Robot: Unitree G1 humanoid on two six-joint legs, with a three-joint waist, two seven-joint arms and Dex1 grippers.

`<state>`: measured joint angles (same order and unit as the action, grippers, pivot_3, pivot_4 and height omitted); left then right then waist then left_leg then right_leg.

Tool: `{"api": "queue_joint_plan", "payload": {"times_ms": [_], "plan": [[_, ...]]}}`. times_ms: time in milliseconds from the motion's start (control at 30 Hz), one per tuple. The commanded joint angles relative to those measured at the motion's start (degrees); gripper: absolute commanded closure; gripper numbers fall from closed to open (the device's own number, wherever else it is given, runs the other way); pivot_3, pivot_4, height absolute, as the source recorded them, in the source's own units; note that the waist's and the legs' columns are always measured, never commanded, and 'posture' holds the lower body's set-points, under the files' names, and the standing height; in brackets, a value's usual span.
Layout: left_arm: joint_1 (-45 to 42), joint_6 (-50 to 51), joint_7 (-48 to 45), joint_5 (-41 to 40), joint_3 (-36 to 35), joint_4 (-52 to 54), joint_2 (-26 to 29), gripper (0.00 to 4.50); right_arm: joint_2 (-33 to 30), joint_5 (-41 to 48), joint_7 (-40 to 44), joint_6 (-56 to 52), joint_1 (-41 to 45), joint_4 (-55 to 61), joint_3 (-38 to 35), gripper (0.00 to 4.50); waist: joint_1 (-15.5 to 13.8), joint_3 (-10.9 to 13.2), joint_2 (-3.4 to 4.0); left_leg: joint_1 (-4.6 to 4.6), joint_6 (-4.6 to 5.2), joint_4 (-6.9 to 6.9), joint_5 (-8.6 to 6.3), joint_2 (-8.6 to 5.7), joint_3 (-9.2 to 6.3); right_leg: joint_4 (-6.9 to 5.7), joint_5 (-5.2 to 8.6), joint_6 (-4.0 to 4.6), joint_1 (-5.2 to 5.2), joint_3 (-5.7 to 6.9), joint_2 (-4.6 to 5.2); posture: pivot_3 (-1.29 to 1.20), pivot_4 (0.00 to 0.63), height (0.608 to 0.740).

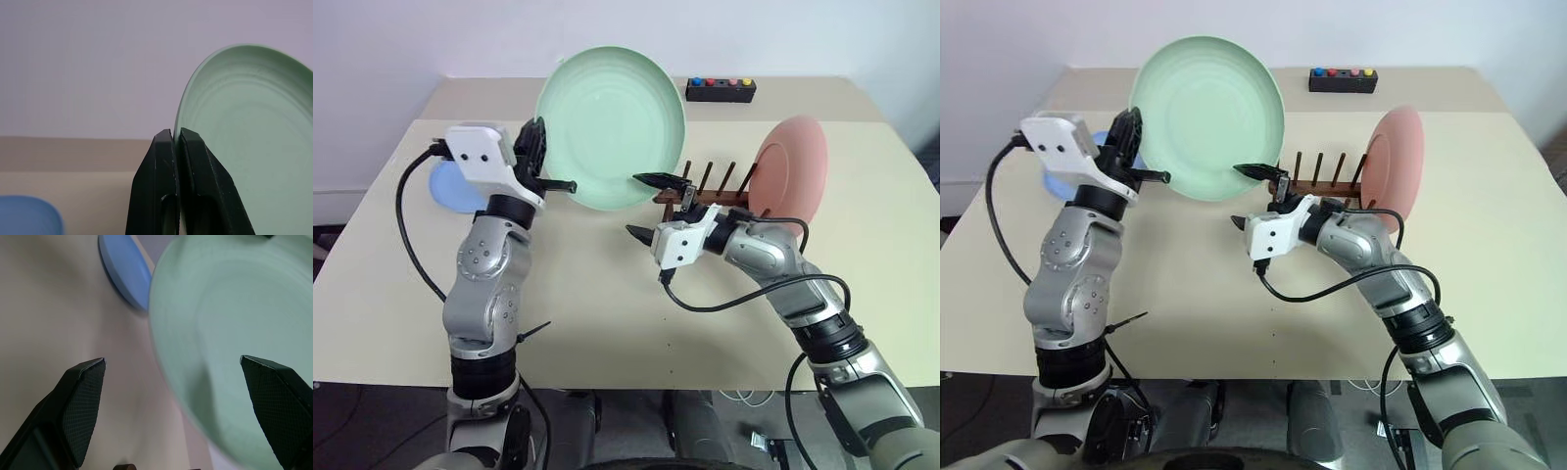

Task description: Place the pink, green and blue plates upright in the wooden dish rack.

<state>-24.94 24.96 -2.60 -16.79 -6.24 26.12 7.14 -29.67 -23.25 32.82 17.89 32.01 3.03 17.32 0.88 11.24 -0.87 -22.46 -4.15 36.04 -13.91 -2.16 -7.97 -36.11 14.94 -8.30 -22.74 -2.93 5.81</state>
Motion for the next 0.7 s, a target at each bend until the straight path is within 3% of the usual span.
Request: {"api": "queue_joint_plan", "payload": {"times_ms": [33,100,300,500,600,700], "plan": [[-0.08,0.33,-0.47,-0.51,1.05,3.79,-0.01,4.5,0.73,-0.61,-0.95,0.91,1.47,0.64,0.06,0.54,0.04,0.0,0.0,0.0,0.0,0.0,0.0,0.0,0.0,0.0,0.0,0.0,0.0,0.0,0.0,0.0,0.15,0.74],[0.08,0.53,-0.7,-0.65,1.32,3.99,-0.04,4.5,0.76,-0.86,-0.88,0.79,1.45,0.59,0.15,1.28,0.05,0.0,0.0,0.0,0.0,-0.01,0.0,0.0,0.0,0.0,0.0,0.0,0.0,0.0,0.0,0.0,0.15,0.74],[-0.12,0.97,-1.63,-1.8,1.59,3.89,-0.62,4.5,0.34,-3.22,-1.28,1.04,1.59,-0.46,0.47,4.41,-0.01,0.0,0.0,0.0,0.0,0.01,0.0,0.0,0.0,0.0,0.0,0.0,0.01,0.0,0.0,0.0,0.15,0.74],[-0.02,1.27,-1.93,-2.59,1.61,3.89,-1.05,4.5,0.26,-4.7,-2.21,2.04,1.75,-0.69,0.2,4.47,0.0,0.0,0.0,0.0,0.0,0.0,0.0,0.0,0.0,0.0,0.0,0.0,0.0,0.0,0.0,0.0,0.15,0.74],[-0.01,1.02,-1.84,-4.04,0.44,3.81,-1.72,3.48,0.25,-5.72,-2.98,2.51,1.79,-0.65,0.14,4.5,-0.02,0.0,0.0,0.0,0.0,0.0,0.0,0.0,0.0,0.0,0.0,0.0,0.01,0.0,0.0,0.0,0.15,0.74],[-0.99,-0.37,-1.05,-6.46,-1.91,3.88,-2.99,2.07,0.21,-6.23,-3.55,2.79,1.91,-0.73,0.13,4.5,-0.02,0.0,0.0,0.0,-0.01,0.0,0.0,0.0,0.0,0.0,0.0,0.0,0.0,0.0,0.0,0.0,0.15,0.74]]}}
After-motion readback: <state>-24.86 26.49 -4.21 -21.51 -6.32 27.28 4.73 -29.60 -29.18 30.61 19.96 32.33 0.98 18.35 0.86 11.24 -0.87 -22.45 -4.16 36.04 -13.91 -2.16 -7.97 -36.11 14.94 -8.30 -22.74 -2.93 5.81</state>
